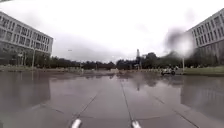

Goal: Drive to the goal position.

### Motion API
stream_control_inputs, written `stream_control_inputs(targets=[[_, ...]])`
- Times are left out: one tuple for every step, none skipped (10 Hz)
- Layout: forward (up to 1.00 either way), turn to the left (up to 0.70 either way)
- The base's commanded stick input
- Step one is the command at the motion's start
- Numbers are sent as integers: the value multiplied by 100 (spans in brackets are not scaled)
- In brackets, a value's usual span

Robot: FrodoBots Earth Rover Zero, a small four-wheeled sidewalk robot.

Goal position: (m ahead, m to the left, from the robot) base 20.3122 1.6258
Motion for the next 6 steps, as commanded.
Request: stream_control_inputs(targets=[[70, 0], [70, 0], [70, 0], [70, 0], [70, 0], [70, 0]])
